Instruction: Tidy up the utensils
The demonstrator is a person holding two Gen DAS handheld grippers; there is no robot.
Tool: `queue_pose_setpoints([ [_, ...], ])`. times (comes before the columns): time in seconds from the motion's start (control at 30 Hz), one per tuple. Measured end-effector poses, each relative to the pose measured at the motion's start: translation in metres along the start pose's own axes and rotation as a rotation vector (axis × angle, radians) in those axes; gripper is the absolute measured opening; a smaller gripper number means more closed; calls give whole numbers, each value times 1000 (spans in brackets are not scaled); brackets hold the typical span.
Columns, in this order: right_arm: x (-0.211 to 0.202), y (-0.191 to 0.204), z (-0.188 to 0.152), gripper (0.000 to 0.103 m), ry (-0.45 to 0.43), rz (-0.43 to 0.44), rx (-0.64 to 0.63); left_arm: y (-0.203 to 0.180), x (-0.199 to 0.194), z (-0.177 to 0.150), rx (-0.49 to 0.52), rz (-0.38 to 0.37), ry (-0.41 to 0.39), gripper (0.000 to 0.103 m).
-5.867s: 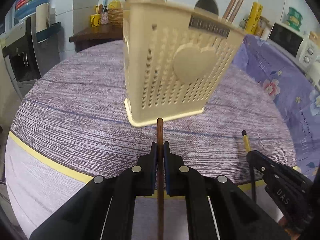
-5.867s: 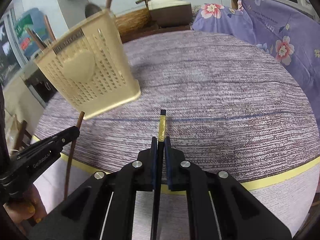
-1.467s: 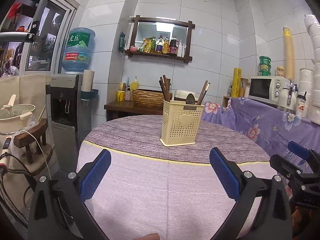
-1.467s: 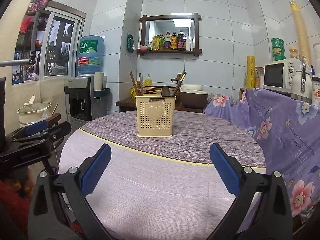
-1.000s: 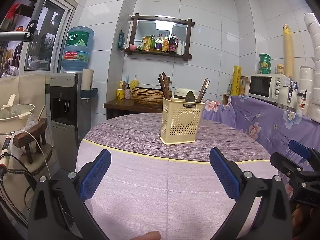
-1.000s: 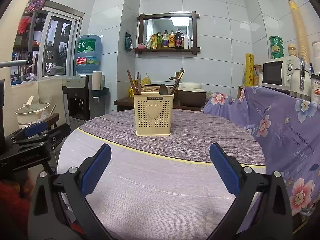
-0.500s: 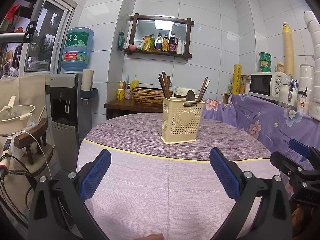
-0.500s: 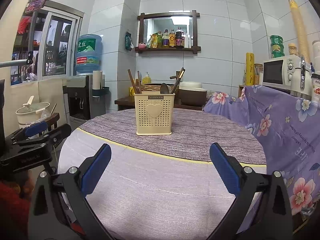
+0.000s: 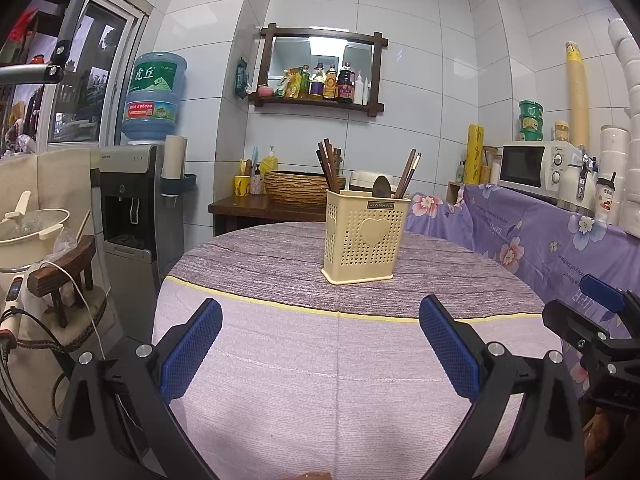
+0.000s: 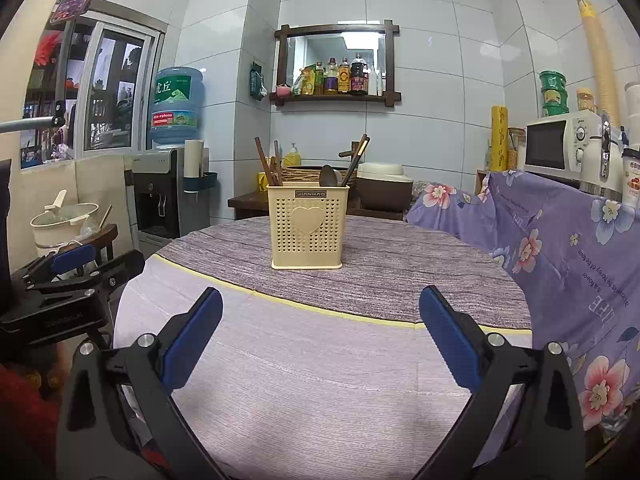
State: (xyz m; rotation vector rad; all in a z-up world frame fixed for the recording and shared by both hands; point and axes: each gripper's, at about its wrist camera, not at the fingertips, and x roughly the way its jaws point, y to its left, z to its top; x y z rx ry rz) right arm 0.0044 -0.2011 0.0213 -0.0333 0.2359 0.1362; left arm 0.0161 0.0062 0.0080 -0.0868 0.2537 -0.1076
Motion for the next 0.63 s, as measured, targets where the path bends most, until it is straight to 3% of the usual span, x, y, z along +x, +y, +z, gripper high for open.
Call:
queue_pose_setpoints([
  [0.63, 3, -2, -2, 97, 13, 0, 2, 3, 3, 0, 3, 13, 19, 98],
])
